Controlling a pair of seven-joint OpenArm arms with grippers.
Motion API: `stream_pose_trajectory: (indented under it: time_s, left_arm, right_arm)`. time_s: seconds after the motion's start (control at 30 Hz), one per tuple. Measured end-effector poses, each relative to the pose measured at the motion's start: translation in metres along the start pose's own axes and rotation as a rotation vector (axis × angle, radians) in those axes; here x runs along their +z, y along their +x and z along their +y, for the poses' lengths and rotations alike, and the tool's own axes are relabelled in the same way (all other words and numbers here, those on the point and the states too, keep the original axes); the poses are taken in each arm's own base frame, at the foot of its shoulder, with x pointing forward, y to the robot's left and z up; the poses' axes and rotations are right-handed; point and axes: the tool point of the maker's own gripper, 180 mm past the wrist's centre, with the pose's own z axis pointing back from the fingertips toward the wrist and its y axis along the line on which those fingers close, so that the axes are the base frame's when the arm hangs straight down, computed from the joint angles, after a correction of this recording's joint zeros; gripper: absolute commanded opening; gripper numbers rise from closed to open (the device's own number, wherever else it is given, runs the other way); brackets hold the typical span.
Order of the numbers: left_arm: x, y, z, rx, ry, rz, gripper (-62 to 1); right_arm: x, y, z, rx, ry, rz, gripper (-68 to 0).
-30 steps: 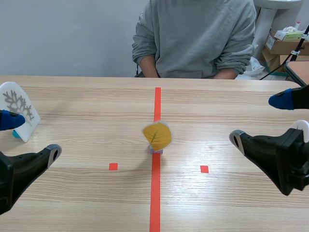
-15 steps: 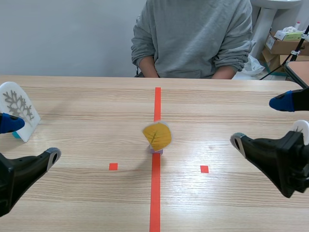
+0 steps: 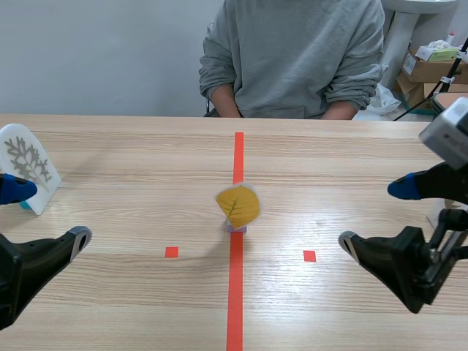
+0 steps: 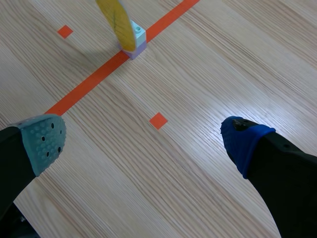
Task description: Do the leaf sorting experiment
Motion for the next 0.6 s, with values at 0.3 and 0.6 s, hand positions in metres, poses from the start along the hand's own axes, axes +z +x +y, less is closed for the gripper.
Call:
stream_pose_trajectory:
  time_s: [0.3,0.6]
  left_arm:
    - [0.0,0.0,0.0,0.0,0.0,0.001,-12.0]
    - [-0.002,0.005,0.004,-0.012,0.006,-0.008,-20.8]
  right_arm:
    - [-0.052,-0.017,0.008,0.051,0.1,0.048,-2.2]
    - [-0.1,-0.019,0.001,0.095,0.151,0.058,-2.2]
